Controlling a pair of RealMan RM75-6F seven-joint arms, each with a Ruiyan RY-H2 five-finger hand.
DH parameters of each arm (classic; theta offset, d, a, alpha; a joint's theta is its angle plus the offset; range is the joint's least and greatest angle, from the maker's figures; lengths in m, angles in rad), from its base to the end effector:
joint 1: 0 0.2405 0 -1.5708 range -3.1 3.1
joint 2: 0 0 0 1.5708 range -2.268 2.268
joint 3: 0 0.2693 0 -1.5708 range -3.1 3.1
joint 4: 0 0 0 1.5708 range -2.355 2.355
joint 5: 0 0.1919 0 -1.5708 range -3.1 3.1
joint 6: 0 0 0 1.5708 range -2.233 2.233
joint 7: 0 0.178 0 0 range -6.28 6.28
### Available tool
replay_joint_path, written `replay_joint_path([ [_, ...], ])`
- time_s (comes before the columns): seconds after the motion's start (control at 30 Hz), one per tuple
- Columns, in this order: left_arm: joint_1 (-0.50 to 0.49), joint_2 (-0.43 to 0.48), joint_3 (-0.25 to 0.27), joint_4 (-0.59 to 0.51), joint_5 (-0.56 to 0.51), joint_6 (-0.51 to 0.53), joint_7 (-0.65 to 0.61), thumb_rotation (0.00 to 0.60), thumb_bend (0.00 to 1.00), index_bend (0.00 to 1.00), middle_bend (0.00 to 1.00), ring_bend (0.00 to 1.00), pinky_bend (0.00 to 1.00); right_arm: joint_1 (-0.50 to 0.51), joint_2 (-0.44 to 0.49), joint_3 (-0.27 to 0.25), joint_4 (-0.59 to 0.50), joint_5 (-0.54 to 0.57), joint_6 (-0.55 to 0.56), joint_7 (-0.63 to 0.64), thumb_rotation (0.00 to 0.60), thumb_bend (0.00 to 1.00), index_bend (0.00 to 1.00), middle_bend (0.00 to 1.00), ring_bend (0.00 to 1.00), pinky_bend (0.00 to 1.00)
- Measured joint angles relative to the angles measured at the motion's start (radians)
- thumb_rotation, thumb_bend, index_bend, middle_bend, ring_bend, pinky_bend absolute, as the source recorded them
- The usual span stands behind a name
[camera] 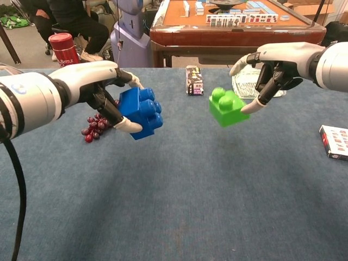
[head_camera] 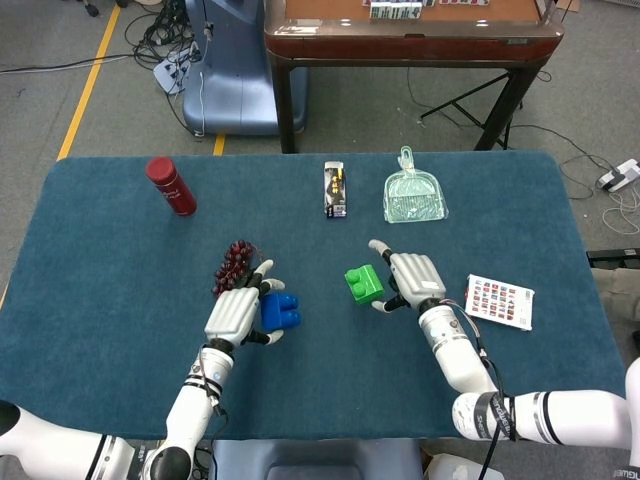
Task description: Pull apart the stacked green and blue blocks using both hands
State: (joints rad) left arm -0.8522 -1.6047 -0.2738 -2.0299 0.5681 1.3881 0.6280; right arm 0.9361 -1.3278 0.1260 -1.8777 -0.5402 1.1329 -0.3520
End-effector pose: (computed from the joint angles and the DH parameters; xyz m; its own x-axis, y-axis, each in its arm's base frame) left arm -0.0712 0.3286 -0.0006 0.1144 0.3811 0.9174 0.9914 -0.1029 -0.0809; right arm -0.1286 -0.3762 0.0420 0.2016 -0.4022 0.8931 -0.9795 -0.0849 0.1829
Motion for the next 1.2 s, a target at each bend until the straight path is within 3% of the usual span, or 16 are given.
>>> replay_joint_path([
  [0.13, 0.015, 0.017, 0.003, -0.022, 0.002, 0.002, -0.007, 0.600, 0.17, 0.00, 0.00, 0.00, 0.21, -0.026, 0.009, 0.013, -0.005, -0.034, -0.002, 0.026, 0.600, 0.00, 0.00, 1.00, 1.00, 1.00],
  [0.33, 0.053, 0.070, 0.025, -0.066, 0.041, 0.012, -0.028, 0.600, 0.15, 0.00, 0.00, 0.00, 0.21, -0.079, 0.062, 0.028, -0.040, -0.094, 0.000, 0.073, 0.600, 0.00, 0.00, 1.00, 0.99, 1.00],
  [0.47, 0.094, 0.141, 0.052, -0.105, 0.086, 0.015, -0.057, 0.600, 0.15, 0.00, 0.00, 0.00, 0.21, -0.133, 0.129, 0.023, -0.080, -0.167, 0.019, 0.107, 0.600, 0.00, 0.19, 0.99, 0.93, 1.00],
  [0.57, 0.141, 0.214, 0.079, -0.125, 0.154, 0.014, -0.109, 0.600, 0.16, 0.00, 0.00, 0.00, 0.21, -0.183, 0.185, 0.009, -0.104, -0.242, 0.043, 0.135, 0.600, 0.01, 0.23, 0.89, 0.85, 0.98],
  [0.63, 0.173, 0.263, 0.096, -0.135, 0.201, 0.012, -0.151, 0.600, 0.16, 0.00, 0.00, 0.00, 0.21, -0.213, 0.220, -0.004, -0.114, -0.295, 0.055, 0.152, 0.600, 0.01, 0.24, 0.78, 0.76, 0.91],
  [0.7, 0.209, 0.319, 0.116, -0.145, 0.256, 0.005, -0.211, 0.600, 0.16, 0.00, 0.00, 0.00, 0.20, -0.247, 0.266, -0.025, -0.121, -0.365, 0.057, 0.179, 0.600, 0.02, 0.24, 0.63, 0.62, 0.77],
  [0.87, 0.299, 0.454, 0.164, -0.147, 0.416, -0.021, -0.395, 0.600, 0.16, 0.01, 0.00, 0.00, 0.20, -0.335, 0.360, -0.082, -0.110, -0.560, 0.073, 0.238, 0.600, 0.02, 0.24, 0.43, 0.38, 0.52],
  [1.03, 0.387, 0.548, 0.218, -0.091, 0.625, -0.003, -0.505, 0.600, 0.16, 0.02, 0.00, 0.00, 0.19, -0.442, 0.399, -0.134, -0.054, -0.727, 0.178, 0.239, 0.600, 0.02, 0.24, 0.34, 0.26, 0.31],
  [1.2, 0.516, 0.608, 0.278, 0.057, 0.826, 0.106, -0.588, 0.600, 0.16, 0.03, 0.00, 0.00, 0.19, -0.570, 0.400, -0.180, 0.051, -0.861, 0.324, 0.247, 0.600, 0.02, 0.24, 0.34, 0.25, 0.27],
])
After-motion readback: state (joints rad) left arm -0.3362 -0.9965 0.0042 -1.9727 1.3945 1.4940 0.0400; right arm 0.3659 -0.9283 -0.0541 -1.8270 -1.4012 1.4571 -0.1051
